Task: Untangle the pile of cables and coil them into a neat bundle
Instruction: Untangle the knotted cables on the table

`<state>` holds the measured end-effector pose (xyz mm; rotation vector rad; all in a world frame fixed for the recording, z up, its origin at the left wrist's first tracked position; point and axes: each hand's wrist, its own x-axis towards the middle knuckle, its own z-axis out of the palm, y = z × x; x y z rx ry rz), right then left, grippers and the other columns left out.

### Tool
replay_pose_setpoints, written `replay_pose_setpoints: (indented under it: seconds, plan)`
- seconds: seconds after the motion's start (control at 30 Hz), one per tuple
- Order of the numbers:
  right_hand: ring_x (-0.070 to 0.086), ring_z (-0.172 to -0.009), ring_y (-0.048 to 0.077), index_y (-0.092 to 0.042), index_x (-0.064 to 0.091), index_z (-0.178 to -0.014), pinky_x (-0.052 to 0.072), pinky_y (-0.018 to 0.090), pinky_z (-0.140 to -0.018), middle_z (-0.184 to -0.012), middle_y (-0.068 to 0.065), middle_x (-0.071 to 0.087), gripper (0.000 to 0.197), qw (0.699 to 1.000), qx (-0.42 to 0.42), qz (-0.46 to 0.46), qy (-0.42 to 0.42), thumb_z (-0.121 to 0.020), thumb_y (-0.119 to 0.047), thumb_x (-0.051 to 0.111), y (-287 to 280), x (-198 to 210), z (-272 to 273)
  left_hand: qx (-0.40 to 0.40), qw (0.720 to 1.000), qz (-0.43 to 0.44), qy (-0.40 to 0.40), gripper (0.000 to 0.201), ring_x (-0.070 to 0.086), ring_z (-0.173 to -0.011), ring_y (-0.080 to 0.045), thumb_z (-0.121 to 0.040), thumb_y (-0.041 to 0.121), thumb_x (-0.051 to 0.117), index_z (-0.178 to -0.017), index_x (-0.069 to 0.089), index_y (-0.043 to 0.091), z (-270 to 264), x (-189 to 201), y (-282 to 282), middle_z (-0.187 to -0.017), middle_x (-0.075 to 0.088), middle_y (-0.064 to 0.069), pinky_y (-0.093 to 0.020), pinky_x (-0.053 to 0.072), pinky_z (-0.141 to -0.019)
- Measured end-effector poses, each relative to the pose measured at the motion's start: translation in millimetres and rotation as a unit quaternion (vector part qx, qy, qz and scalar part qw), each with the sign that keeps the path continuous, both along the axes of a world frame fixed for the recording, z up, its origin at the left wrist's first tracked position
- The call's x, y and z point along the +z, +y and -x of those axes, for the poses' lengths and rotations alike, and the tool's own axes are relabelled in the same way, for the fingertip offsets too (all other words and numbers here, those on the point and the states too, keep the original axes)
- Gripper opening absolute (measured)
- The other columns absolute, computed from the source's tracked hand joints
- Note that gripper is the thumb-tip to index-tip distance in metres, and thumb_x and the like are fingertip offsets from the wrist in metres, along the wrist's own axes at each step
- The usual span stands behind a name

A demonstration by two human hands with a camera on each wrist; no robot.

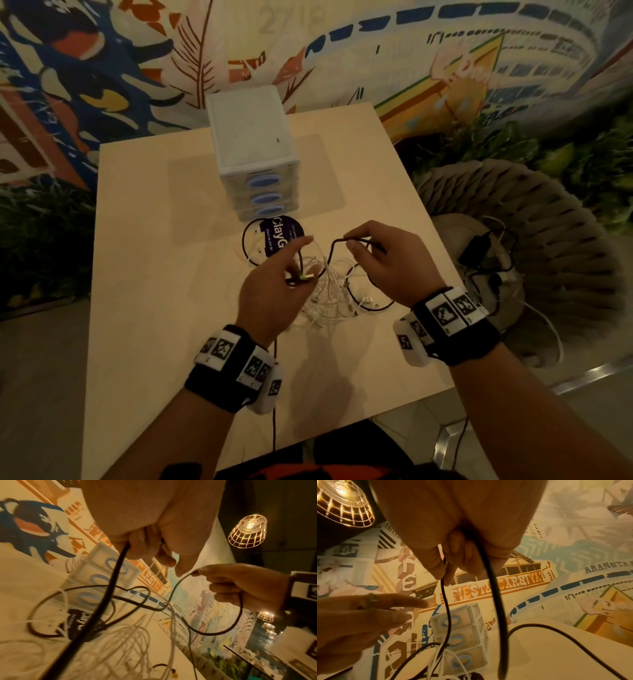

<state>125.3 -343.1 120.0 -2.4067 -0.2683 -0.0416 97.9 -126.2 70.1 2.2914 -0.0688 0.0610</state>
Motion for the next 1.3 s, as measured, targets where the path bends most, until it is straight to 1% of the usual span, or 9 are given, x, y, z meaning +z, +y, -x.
replay_pose_setpoints:
  seconds: [0.1, 0.2, 0.33, 0.43, 0.67, 0.87, 1.03, 1.13, 1.3]
  plan:
    - [0.053, -0.061, -0.001, -0.031, 0.07, -0.105, 0.031, 0.017, -0.057, -0.065, -0.014, 0.058, 0.011, 1.0, 0.025, 0.003, -0.007, -0.098, -0.035, 0.062, 8, 6, 7, -0.057, 0.996, -0.056, 0.033, 0.047, 0.059, -0.066, -0.001, -0.096, 0.055, 0.056, -0.142, 0.048, 0.047, -10, -4, -19, -0.073, 0.061, 0.012, -0.021, 0.044, -0.057]
    - [0.056, -0.065, 0.002, -0.033, 0.07, -0.107, 0.038, 0.019, -0.059, -0.084, -0.015, 0.069, 0.012, 0.999, 0.039, -0.025, -0.017, -0.099, -0.036, 0.062, 8, 14, 10, -0.062, 0.991, -0.1, 0.069, 0.036, 0.067, -0.079, -0.016, -0.099, 0.06, 0.046, -0.121, 0.063, 0.038, -16, -16, -22, -0.085, 0.072, 0.007, -0.035, 0.055, -0.069]
    - [0.048, -0.054, 0.009, -0.026, 0.072, -0.107, 0.034, 0.017, -0.056, -0.064, -0.015, 0.056, 0.011, 0.992, 0.009, -0.113, -0.057, -0.099, -0.029, 0.064, -3, 26, 9, -0.047, 0.983, -0.154, 0.086, 0.028, 0.065, -0.076, -0.018, -0.097, 0.052, 0.054, -0.094, 0.068, 0.029, -17, -31, -9, -0.079, 0.069, 0.006, -0.033, 0.051, -0.065]
    - [0.046, -0.055, 0.012, -0.027, 0.07, -0.106, 0.041, 0.029, -0.055, -0.065, -0.006, 0.054, 0.011, 0.983, -0.049, -0.158, -0.083, -0.1, -0.03, 0.062, -19, 20, -3, -0.035, 0.982, -0.157, 0.099, 0.022, 0.065, -0.079, -0.017, -0.096, 0.05, 0.057, -0.099, 0.071, 0.034, -15, -37, 3, -0.083, 0.071, 0.008, -0.03, 0.049, -0.063]
    - [0.059, -0.086, 0.014, -0.023, 0.077, -0.102, 0.045, 0.028, -0.081, -0.1, 0.004, 0.062, 0.015, 0.992, -0.098, 0.049, 0.056, -0.094, -0.032, 0.068, -55, -48, -28, -0.004, 0.993, -0.117, 0.026, 0.02, 0.066, -0.096, -0.013, -0.097, 0.044, 0.063, -0.113, 0.074, 0.039, -12, -31, 12, -0.108, 0.073, 0.01, -0.022, 0.047, -0.073]
    - [0.053, -0.126, 0.027, -0.029, 0.054, -0.143, 0.045, 0.043, -0.106, -0.139, 0.006, 0.054, 0.064, 0.985, -0.03, 0.121, 0.116, -0.08, -0.035, 0.066, -32, -66, -16, -0.009, 0.992, -0.121, 0.038, 0.021, 0.067, -0.097, -0.014, -0.097, 0.039, 0.062, -0.114, 0.074, 0.036, -9, -28, 16, -0.108, 0.074, 0.009, -0.028, 0.051, -0.075]
    - [0.061, -0.103, 0.014, -0.031, 0.066, -0.124, 0.047, 0.033, -0.088, -0.112, -0.006, 0.07, 0.037, 0.979, 0.156, 0.099, 0.083, -0.095, -0.052, 0.057, 32, -48, -5, -0.014, 0.994, -0.101, 0.035, 0.021, 0.067, -0.092, -0.016, -0.095, 0.033, 0.062, -0.112, 0.074, 0.031, -10, -28, 13, -0.102, 0.074, 0.007, -0.031, 0.053, -0.072]
    - [0.065, -0.088, 0.018, -0.025, 0.068, -0.114, 0.043, 0.03, -0.071, -0.096, -0.004, 0.073, 0.028, 0.977, 0.145, 0.107, 0.115, -0.102, -0.045, 0.053, 42, -50, -12, -0.019, 0.993, -0.103, 0.048, 0.021, 0.067, -0.091, -0.013, -0.094, 0.034, 0.063, -0.113, 0.073, 0.034, -11, -27, 15, -0.102, 0.074, 0.01, -0.028, 0.051, -0.072]
    - [0.058, -0.079, 0.011, -0.031, 0.072, -0.101, 0.043, 0.032, -0.072, -0.08, -0.013, 0.071, 0.019, 0.987, 0.14, 0.072, 0.023, -0.1, -0.042, 0.056, 19, -37, -19, 0.005, 0.986, -0.154, 0.071, 0.023, 0.068, -0.095, -0.015, -0.094, 0.043, 0.063, -0.115, 0.072, 0.038, -11, -27, 25, -0.108, 0.074, 0.009, -0.027, 0.05, -0.073]
